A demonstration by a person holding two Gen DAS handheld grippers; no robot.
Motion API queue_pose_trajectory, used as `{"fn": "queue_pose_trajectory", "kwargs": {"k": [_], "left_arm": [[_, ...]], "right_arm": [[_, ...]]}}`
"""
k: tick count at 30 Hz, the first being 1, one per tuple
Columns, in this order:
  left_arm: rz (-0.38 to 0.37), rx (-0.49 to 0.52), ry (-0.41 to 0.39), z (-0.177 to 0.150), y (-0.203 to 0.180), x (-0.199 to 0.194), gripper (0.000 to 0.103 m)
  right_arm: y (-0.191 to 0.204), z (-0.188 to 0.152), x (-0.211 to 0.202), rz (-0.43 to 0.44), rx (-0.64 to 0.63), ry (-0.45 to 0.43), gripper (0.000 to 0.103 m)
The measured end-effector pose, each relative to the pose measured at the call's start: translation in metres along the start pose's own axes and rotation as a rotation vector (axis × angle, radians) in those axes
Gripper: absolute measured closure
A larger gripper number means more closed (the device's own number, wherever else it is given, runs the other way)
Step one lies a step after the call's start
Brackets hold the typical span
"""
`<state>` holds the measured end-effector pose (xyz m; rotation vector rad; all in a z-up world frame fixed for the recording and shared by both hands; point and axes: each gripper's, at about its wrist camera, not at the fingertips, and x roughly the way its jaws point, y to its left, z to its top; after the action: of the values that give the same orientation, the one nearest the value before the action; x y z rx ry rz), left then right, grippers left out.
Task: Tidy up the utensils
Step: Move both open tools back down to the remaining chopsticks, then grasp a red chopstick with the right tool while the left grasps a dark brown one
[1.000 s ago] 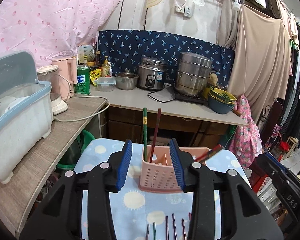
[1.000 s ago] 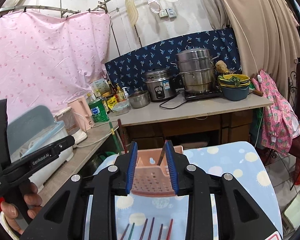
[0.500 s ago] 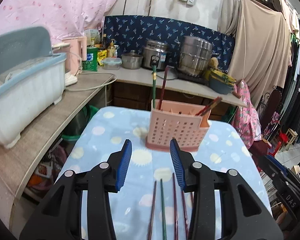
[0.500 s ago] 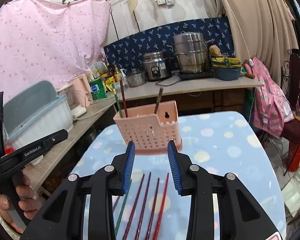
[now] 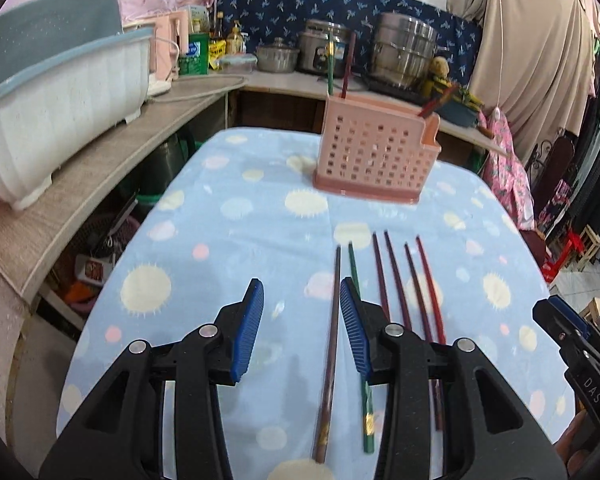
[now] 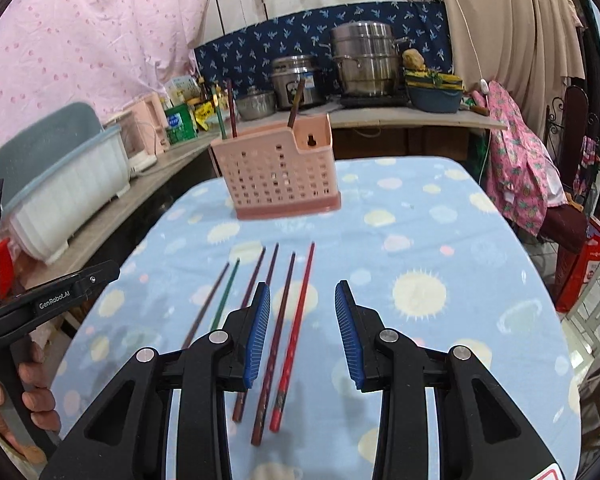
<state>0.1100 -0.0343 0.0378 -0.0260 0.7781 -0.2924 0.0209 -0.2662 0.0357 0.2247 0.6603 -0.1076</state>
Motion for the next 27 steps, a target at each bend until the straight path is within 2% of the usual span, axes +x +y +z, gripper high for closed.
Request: {"fn": "queue_pose_trajectory", "kwargs": {"k": [7, 15, 22, 27], "left_arm": [[0.017, 0.021, 0.08, -0.037, -0.002, 0.013, 0.065], [0.014, 0.033, 0.118, -0.051, -0.008, 0.019, 0.065], [0.01, 0.043, 0.164, -0.064, -0.01, 0.025, 0.065], [0.005, 0.045, 0.184, -0.073, -0.009, 0.027, 0.065]], "right_arm": [[0.004, -0.035, 0.019, -0.005, 0.011, 0.089, 0.069], [0.012, -0.052, 0.034, 0.001, 0.004, 0.149, 0.069], [0.015, -0.059, 0.047, -0.009, 0.003, 0.191, 0.08], [0.014, -0.063, 0.052, -0.01, 0.011, 0.211, 0.084]]}}
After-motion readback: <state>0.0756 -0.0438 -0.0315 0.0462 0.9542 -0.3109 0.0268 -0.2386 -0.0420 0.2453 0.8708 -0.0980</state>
